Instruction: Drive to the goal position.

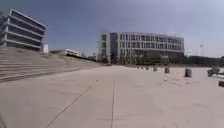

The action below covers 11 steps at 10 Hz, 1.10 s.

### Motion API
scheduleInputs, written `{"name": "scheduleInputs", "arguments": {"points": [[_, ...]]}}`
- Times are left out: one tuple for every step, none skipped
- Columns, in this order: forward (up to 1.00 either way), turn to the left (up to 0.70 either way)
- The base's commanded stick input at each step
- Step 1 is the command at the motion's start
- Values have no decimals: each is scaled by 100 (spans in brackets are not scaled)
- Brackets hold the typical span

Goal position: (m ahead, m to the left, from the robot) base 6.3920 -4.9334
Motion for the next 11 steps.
{"name": "scheduleInputs", "arguments": {"points": [[70, 0], [70, 0], [70, 0], [70, 0], [70, 0], [70, 0], [70, 0], [70, 0], [70, 0], [70, 0], [70, 0]]}}
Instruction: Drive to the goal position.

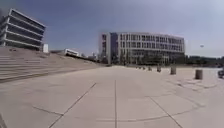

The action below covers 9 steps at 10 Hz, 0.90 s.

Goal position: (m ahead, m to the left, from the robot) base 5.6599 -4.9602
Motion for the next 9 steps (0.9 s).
{"name": "scheduleInputs", "arguments": {"points": [[70, 0], [70, 0], [70, 0], [70, 0], [70, 0], [70, 0], [70, 0], [70, 0], [70, 0]]}}
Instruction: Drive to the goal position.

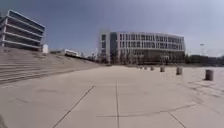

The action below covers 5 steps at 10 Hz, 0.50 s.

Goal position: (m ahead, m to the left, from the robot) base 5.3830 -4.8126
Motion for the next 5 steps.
{"name": "scheduleInputs", "arguments": {"points": [[70, 0], [70, 0], [70, 0], [70, 0], [70, 0]]}}
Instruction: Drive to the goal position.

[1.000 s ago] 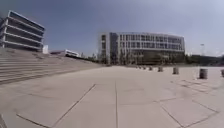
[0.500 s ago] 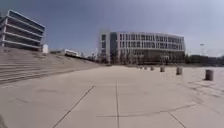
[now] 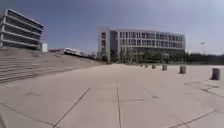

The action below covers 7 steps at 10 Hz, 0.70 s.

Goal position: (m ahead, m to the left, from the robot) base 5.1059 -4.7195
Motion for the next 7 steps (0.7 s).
{"name": "scheduleInputs", "arguments": {"points": [[70, 0], [70, 0], [70, 0], [70, 0], [70, 0], [70, 0], [70, 0]]}}
